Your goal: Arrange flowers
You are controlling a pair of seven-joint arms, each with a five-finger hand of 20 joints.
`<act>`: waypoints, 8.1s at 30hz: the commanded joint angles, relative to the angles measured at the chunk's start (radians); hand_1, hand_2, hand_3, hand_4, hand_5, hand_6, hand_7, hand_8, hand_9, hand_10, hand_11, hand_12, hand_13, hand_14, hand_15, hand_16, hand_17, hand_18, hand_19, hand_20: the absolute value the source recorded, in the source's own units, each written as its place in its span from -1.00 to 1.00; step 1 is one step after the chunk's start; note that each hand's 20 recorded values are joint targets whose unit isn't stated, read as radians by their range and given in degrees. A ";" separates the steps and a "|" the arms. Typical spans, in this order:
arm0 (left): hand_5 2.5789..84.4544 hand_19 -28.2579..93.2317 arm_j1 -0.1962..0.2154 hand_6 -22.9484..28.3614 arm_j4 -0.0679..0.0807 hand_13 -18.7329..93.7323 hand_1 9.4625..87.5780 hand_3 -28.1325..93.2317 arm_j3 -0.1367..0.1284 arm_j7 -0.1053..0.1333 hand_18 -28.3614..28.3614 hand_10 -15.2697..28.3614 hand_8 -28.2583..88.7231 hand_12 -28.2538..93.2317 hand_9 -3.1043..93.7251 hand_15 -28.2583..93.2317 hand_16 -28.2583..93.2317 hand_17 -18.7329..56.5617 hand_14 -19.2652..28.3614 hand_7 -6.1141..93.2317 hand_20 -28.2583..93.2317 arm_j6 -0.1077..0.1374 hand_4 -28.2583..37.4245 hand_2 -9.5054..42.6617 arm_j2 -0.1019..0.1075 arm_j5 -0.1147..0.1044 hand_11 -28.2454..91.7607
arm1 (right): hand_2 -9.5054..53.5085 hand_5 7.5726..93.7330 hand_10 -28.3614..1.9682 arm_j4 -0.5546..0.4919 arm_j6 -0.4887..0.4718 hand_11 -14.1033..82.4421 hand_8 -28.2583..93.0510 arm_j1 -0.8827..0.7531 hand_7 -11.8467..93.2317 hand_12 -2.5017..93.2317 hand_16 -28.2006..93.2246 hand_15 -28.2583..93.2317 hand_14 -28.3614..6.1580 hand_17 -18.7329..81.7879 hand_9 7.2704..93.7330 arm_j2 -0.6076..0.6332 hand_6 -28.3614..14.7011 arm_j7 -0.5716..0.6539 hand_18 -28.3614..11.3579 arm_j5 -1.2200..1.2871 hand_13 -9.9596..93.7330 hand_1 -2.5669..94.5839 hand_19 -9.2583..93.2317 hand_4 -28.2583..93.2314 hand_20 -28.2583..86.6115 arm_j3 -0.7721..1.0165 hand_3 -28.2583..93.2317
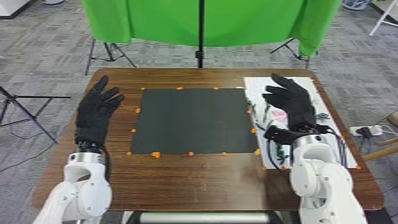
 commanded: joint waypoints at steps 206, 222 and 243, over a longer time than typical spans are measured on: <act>-0.25 0.18 0.278 0.13 -0.219 -0.28 -0.65 0.65 -0.151 0.283 0.73 0.51 -0.64 -0.29 -0.27 0.29 -0.58 -0.77 0.77 -0.68 -0.12 0.165 -0.92 -0.34 0.247 -0.084 -0.09 | -0.57 0.17 -0.69 -0.168 -0.004 0.23 -0.73 0.451 -0.53 -0.61 -0.41 0.70 -0.51 -0.17 0.16 0.595 0.10 0.743 -0.94 -0.826 0.21 -0.46 0.81 -0.88 0.06 -0.715 0.72; -0.23 0.17 0.296 0.13 -0.203 -0.28 -0.67 0.66 -0.185 0.298 0.72 0.52 -0.64 -0.29 -0.26 0.32 -0.60 -0.77 0.77 -0.69 -0.09 0.154 -0.94 -0.35 0.219 -0.106 -0.09 | -0.72 0.14 -0.63 -0.150 -0.038 0.06 -0.72 -0.095 -0.57 -0.61 -0.42 0.60 -0.47 -0.12 0.21 0.776 -0.02 1.049 -0.98 -0.818 0.24 -0.37 0.80 -0.89 -0.04 -0.246 0.70; -0.25 0.17 0.284 0.14 -0.206 -0.28 -0.66 0.66 -0.175 0.333 0.73 0.52 -0.64 -0.29 -0.26 0.32 -0.61 -0.77 0.77 -0.69 -0.08 0.146 -0.94 -0.34 0.233 -0.139 -0.09 | -0.90 0.55 -0.21 0.010 -0.018 0.06 -0.63 -0.067 -0.52 -0.59 -0.36 0.52 -0.06 0.02 0.52 0.831 0.27 1.075 -0.81 -0.983 0.50 -0.06 0.82 -0.98 -0.07 -0.405 0.65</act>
